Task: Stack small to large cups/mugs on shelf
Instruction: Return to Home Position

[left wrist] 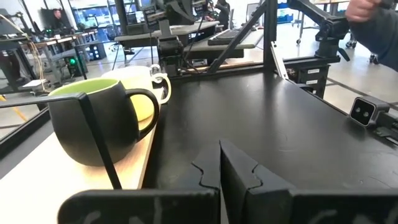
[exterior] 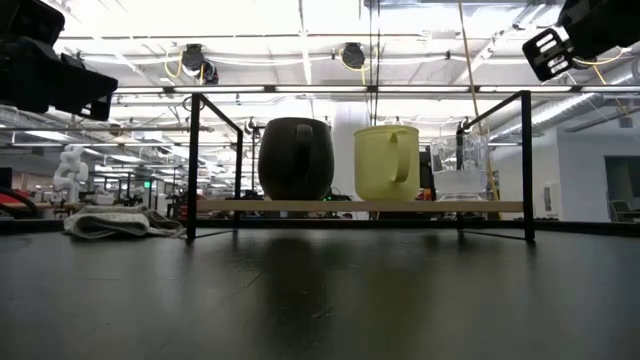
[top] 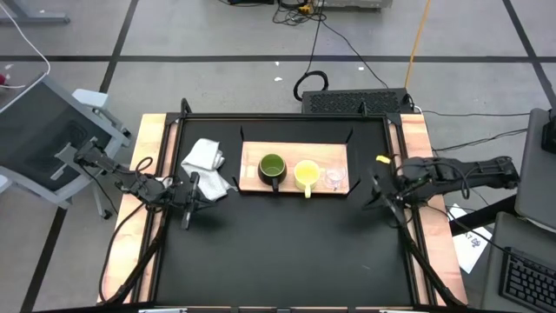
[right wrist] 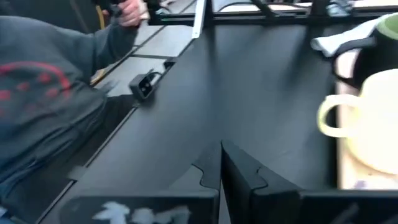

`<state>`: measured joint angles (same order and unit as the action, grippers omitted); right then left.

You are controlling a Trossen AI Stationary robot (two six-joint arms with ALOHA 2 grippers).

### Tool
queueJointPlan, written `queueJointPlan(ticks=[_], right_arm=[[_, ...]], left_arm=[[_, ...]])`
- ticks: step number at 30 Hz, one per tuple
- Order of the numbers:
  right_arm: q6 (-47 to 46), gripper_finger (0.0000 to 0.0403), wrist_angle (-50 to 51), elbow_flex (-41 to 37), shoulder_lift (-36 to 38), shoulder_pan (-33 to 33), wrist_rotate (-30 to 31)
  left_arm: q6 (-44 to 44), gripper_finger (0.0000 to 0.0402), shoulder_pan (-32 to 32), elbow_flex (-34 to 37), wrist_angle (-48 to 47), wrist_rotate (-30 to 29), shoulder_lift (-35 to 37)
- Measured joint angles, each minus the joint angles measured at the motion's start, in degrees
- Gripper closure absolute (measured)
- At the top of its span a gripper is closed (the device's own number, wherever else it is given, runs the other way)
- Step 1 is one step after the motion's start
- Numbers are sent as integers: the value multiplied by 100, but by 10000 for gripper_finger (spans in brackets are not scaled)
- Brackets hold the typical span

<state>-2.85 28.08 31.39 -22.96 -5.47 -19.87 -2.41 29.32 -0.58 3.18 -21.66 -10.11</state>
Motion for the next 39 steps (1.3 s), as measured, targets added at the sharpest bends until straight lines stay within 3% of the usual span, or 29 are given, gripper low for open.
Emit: queueJointPlan(ticks=[10,15,25,30,39], right_arm=[[-556,403,-1767,-907,0,-734,4],[-394,403,-2355,-1078,68,-1091,39],[-100,403,-2275,-1083,483,-1636,424],[-94,403,-1846,-1083,814,-1657,788],[57,403,-1574,-1083,1320,-1657,799]], left_arm=[[67,401,0,0,0,-3,0],[79,401,0,0,0,-1,0],[146,401,4,-2,-4,84,0],[-14,401,0,-2,14,60,0],[-177,401,0,0,63,58,2]])
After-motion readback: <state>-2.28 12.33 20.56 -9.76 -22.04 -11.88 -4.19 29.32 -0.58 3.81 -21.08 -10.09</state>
